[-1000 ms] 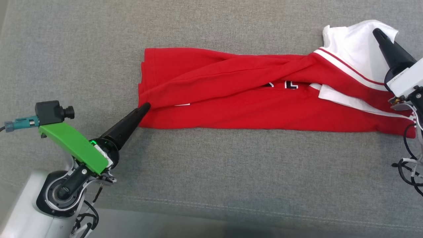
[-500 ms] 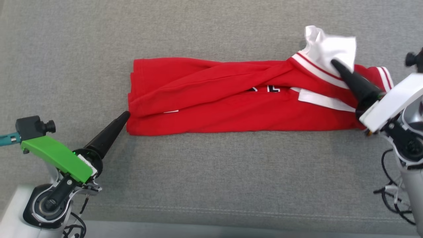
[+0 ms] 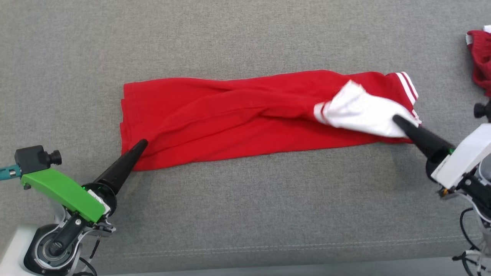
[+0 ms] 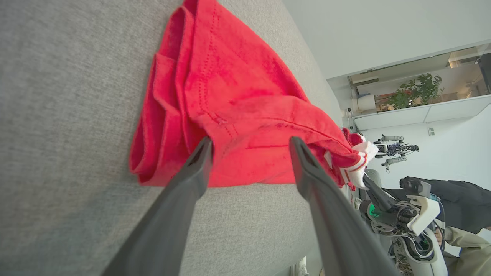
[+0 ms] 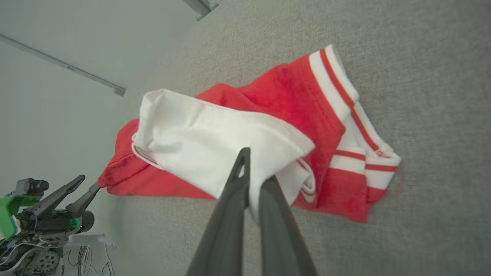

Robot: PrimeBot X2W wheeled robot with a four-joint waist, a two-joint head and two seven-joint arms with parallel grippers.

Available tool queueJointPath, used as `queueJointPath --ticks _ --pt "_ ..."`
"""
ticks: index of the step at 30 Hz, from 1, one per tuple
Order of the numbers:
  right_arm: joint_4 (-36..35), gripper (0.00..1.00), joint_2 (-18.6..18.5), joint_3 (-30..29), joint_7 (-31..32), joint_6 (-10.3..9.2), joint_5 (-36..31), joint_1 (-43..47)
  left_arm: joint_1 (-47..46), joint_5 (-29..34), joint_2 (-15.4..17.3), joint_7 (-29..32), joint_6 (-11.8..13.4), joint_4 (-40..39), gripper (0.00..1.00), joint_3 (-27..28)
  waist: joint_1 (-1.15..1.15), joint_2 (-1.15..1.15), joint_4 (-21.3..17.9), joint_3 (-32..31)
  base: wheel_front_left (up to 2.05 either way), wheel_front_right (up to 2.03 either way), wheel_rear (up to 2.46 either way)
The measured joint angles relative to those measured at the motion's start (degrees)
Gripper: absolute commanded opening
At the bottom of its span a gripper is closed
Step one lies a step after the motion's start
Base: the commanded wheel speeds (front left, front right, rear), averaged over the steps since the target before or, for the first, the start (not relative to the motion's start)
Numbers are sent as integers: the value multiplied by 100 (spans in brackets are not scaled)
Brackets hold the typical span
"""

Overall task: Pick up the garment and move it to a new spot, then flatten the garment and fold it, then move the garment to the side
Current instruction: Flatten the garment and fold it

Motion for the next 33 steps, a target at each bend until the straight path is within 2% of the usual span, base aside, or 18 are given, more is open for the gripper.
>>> queueJointPath --ticks 5,12,15,33 --pt "-75 0 89 65 44 3 116 186 46 0 10 2 2 -25 100 -4 0 0 -67 -41 0 0 0" --pt "-360 0 94 -140 -166 -3 63 179 68 3 18 38 119 -231 100 -42 0 0 -83 13 0 0 0" --pt "-394 0 70 -244 -224 -69 -100 140 63 21 23 65 122 -283 100 -70 0 0 -61 73 0 0 0" --pt "-193 0 -151 18 -12 -181 -445 -300 -218 147 155 358 244 -423 100 -275 0 0 305 490 0 0 0"
